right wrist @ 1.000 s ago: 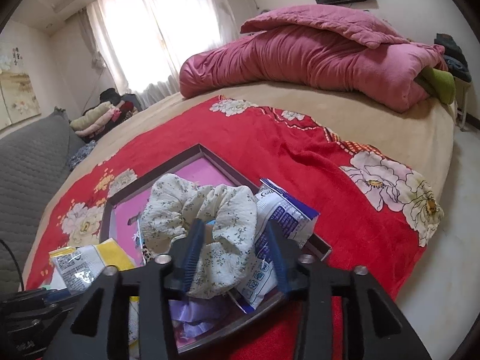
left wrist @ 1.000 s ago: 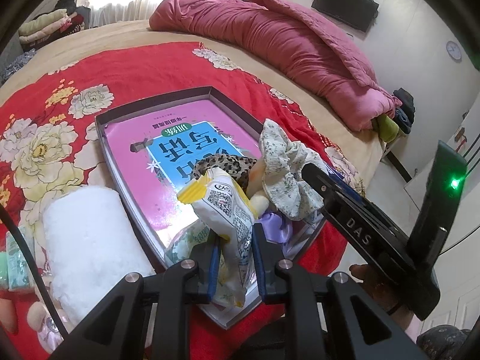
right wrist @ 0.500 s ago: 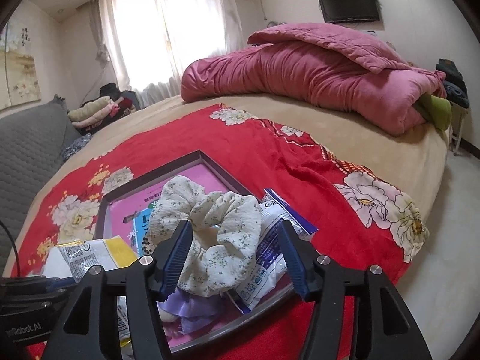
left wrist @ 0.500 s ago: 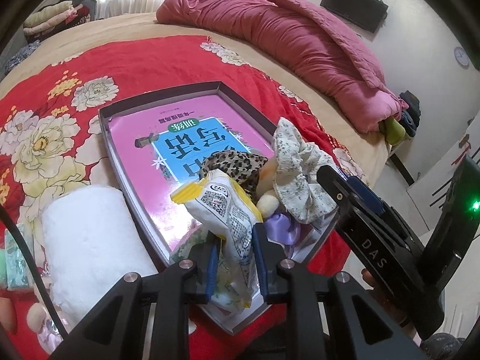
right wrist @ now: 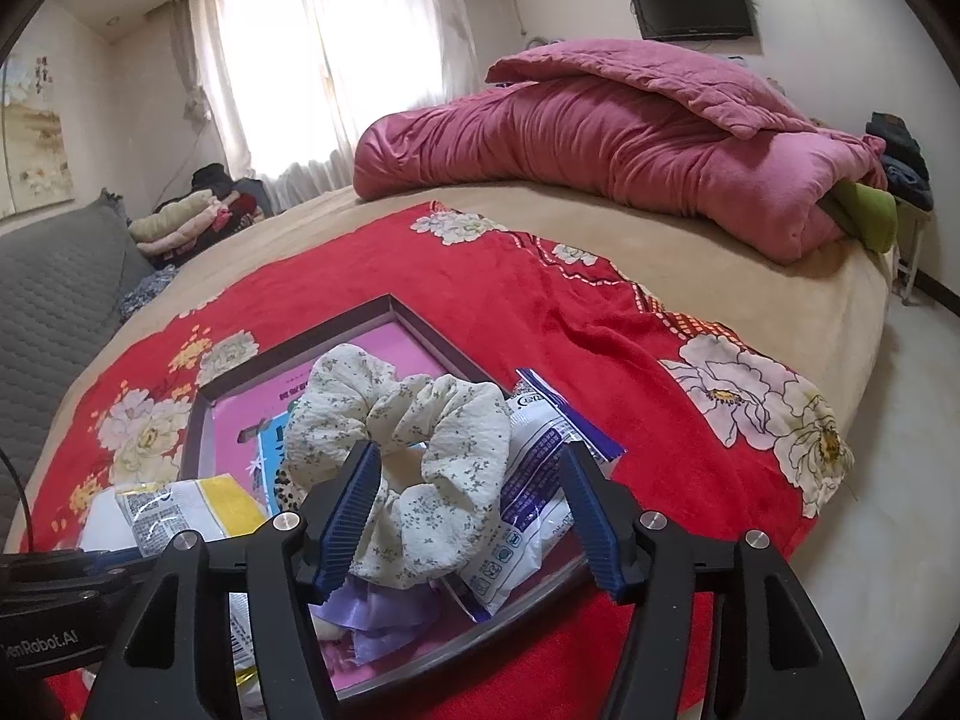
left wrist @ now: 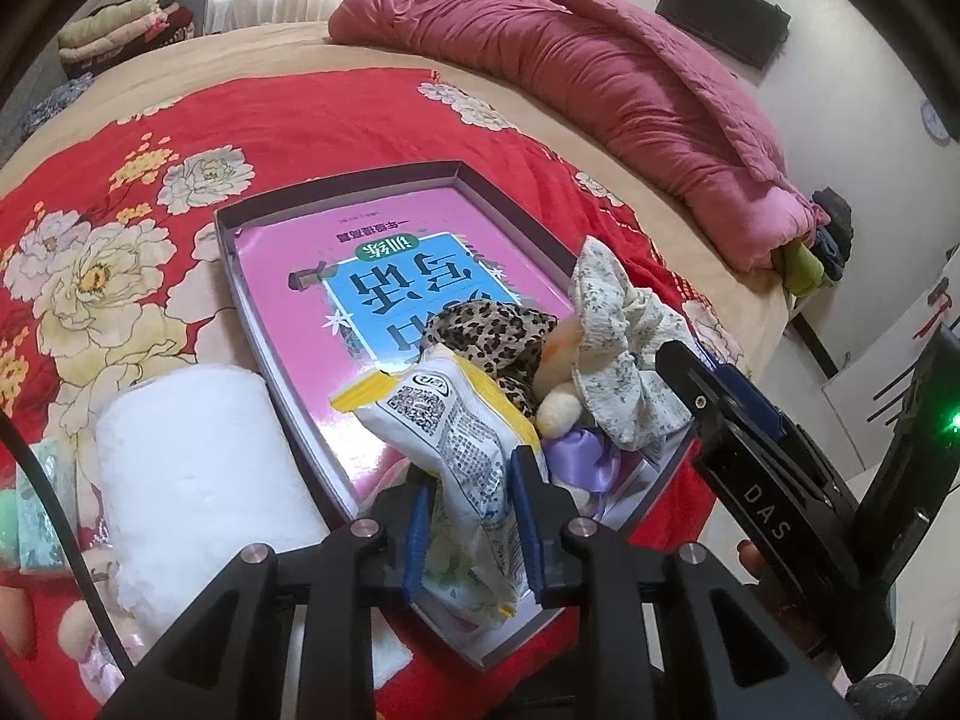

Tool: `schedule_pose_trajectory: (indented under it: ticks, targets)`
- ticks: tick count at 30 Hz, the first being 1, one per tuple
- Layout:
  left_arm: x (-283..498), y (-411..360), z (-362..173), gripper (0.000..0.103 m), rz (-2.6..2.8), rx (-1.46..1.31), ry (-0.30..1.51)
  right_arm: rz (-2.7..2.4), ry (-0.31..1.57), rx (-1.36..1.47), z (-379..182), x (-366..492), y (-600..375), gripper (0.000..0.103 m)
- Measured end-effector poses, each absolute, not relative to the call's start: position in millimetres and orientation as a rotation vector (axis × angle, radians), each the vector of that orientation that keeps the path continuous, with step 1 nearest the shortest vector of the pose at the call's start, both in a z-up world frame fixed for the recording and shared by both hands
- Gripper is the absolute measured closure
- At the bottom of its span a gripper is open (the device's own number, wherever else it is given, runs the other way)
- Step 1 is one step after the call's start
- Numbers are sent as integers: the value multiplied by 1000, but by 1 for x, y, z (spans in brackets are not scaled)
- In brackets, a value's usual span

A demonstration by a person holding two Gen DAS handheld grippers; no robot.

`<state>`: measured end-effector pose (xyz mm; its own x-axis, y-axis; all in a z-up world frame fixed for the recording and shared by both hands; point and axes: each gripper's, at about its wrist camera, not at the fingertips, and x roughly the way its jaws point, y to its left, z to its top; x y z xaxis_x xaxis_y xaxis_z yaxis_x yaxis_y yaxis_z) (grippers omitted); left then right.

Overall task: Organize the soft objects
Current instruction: 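Release the scrunchie with the right tool while the left tool releases the snack bag in the tray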

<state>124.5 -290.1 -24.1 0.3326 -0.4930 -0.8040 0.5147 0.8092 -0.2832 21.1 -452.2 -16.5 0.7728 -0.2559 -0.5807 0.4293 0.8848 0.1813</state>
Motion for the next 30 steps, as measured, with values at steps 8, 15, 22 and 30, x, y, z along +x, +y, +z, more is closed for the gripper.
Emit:
schedule_pose_trajectory:
  ticks: [8,15,22,30]
  targets:
    - [132,-278,-28,71,-635,-30,1065,-380,586,323,-19,21,-454,39]
    - [133,-273,-26,60,-616,0,1055,-379,584,321,-19,22,-455,38]
    - [128,-263,-19,59,-615,-16,1042,-383,576,314,-18,21,-454,38]
    - [117,-261,-13,56,-614,-8,1024,-388,575,308,-16,19,-453,34]
